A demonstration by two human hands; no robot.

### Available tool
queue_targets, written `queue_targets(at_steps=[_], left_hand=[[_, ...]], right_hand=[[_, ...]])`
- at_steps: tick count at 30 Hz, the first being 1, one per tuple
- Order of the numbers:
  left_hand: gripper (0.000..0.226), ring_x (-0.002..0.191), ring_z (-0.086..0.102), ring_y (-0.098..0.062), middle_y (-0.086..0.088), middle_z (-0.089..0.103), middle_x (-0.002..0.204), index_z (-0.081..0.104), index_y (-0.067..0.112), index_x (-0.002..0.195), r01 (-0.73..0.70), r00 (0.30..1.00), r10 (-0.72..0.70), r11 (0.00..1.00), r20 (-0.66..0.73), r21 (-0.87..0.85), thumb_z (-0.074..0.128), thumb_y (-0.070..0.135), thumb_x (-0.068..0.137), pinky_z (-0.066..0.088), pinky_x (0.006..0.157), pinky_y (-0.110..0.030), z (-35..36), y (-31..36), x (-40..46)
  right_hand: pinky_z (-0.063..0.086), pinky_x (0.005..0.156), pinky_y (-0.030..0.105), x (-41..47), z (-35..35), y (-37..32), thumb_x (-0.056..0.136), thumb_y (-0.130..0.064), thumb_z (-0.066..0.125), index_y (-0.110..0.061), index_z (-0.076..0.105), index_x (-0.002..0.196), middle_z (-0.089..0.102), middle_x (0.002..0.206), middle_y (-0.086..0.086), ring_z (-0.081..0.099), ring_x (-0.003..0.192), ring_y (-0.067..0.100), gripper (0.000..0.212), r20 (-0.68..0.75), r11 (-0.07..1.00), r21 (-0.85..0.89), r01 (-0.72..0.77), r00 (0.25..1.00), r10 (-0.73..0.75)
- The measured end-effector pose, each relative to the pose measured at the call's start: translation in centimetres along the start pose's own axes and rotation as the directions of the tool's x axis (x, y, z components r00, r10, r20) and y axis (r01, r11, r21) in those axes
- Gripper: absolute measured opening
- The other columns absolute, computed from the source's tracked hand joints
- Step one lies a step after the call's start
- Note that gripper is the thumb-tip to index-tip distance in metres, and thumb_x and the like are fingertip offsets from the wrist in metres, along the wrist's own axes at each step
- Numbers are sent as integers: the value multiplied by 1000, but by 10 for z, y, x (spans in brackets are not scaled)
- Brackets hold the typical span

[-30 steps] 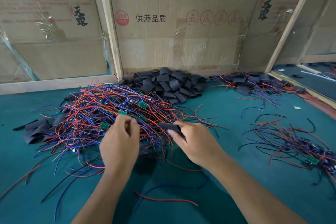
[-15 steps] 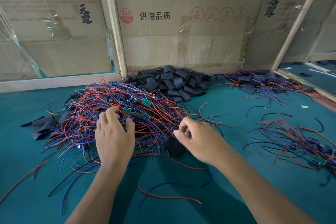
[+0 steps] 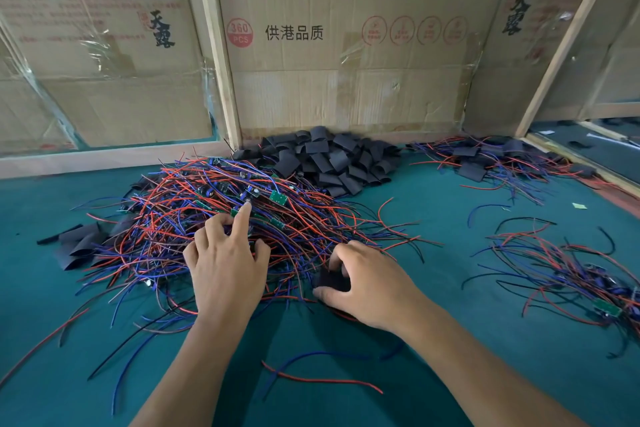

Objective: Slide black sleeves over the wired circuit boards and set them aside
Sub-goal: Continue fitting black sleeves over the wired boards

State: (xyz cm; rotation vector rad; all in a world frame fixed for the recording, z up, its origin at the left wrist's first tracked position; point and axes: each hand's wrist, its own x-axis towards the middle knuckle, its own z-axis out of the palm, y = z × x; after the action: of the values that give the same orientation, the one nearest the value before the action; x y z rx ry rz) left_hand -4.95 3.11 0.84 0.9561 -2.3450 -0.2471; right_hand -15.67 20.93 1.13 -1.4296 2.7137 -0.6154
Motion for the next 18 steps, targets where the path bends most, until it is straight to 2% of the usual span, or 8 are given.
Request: queue_targets(at_steps=[5, 8, 11, 12, 14, 16, 18], left_hand=[[52, 128, 42, -32, -9, 52, 140, 46, 27, 148, 61, 998, -61, 995, 9, -73, 54, 32, 97, 25, 107, -48, -2, 3, 0], [37, 117, 49, -29, -6, 63, 123, 58, 28, 132, 128, 990, -136, 973, -29, -193, 54, 29, 96, 25, 103, -45, -8, 4, 2], [19, 101, 53, -26, -1, 63, 101, 58, 30, 115, 150, 976, -193, 932, -101, -331, 53, 31, 96, 28, 98, -46, -15, 4, 2], [14, 96, 54, -25, 2, 62, 98, 56, 32, 111, 128, 973, -194, 901, -122, -415, 52, 33, 97, 34, 96, -47, -17, 6, 2], [6, 86, 59, -19, 6, 60, 95, 53, 41, 102, 75, 975, -192, 762, -113, -643, 48, 36, 101, 47, 78, -41, -23, 11, 1], [12, 79, 63, -13, 4, 62, 96, 51, 42, 97, 60, 977, -196, 621, -81, -782, 44, 36, 105, 51, 65, -31, -24, 15, 1], [11, 77, 67, -10, -3, 63, 98, 53, 32, 98, 51, 975, -210, 542, -76, -839, 45, 31, 106, 54, 65, -26, -21, 15, 3]], right_hand=[[48, 83, 36, 0, -6, 2, 76, -63, 67, -30, 54, 97, 47, 97, -13, 52, 91, 13, 41, -5, 994, 106, 32, 999, -32], [48, 80, 35, 1, -15, 4, 71, -66, 62, -32, 51, 91, 47, 95, -14, 51, 88, 8, 41, -127, 978, 191, 82, 990, -58], [46, 78, 30, 2, -24, 8, 76, -56, 69, -30, 52, 91, 48, 93, -14, 50, 88, 5, 35, -319, 947, 267, 177, 944, -86], [45, 77, 29, 2, -25, 9, 78, -53, 71, -28, 53, 93, 49, 93, -14, 50, 88, 5, 34, -361, 942, 271, 196, 928, -89], [45, 77, 29, 3, -25, 11, 79, -50, 73, -26, 54, 95, 51, 94, -15, 51, 88, 5, 34, -401, 940, 275, 204, 913, -81], [46, 76, 29, 3, -24, 13, 80, -50, 72, -26, 54, 96, 52, 93, -15, 51, 87, 5, 34, -410, 943, 274, 189, 910, -64], [46, 75, 30, 3, -25, 15, 81, -49, 72, -26, 54, 95, 53, 93, -16, 51, 86, 5, 33, -407, 948, 271, 164, 912, -41]])
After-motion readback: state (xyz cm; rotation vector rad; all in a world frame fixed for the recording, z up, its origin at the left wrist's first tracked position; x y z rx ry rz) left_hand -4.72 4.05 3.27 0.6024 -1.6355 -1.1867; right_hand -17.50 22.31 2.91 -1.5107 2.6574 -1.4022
